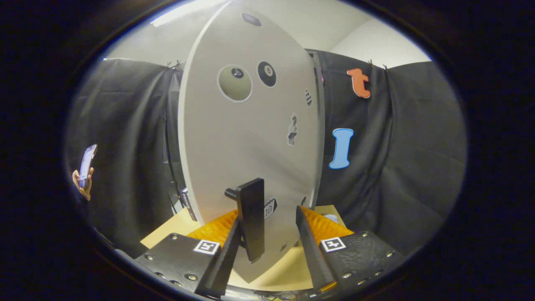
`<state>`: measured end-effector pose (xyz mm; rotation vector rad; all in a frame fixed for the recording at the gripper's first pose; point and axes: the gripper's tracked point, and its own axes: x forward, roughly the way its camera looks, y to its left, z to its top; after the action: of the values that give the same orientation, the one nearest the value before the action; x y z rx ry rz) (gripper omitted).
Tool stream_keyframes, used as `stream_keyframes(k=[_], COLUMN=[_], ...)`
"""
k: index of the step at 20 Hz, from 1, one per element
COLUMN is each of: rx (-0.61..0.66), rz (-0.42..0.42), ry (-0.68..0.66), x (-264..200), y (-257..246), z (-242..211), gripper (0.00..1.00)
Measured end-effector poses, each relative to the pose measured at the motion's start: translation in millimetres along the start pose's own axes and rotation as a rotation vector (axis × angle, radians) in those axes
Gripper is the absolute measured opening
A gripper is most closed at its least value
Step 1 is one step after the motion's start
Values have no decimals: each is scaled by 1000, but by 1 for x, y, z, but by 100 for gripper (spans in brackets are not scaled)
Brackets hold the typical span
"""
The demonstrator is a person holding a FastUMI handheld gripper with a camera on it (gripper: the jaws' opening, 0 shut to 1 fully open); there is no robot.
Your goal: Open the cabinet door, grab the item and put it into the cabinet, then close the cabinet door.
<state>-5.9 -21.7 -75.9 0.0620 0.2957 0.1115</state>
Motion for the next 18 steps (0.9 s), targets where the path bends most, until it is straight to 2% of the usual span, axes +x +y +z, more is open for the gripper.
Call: stream_keyframes(k=[7,10,18], rx=[26,37,49], rz=[101,145,201], ry=[-17,-19,-26], x=[28,45,71], y=[34,52,74], z=[3,4,4], gripper=[74,79,80])
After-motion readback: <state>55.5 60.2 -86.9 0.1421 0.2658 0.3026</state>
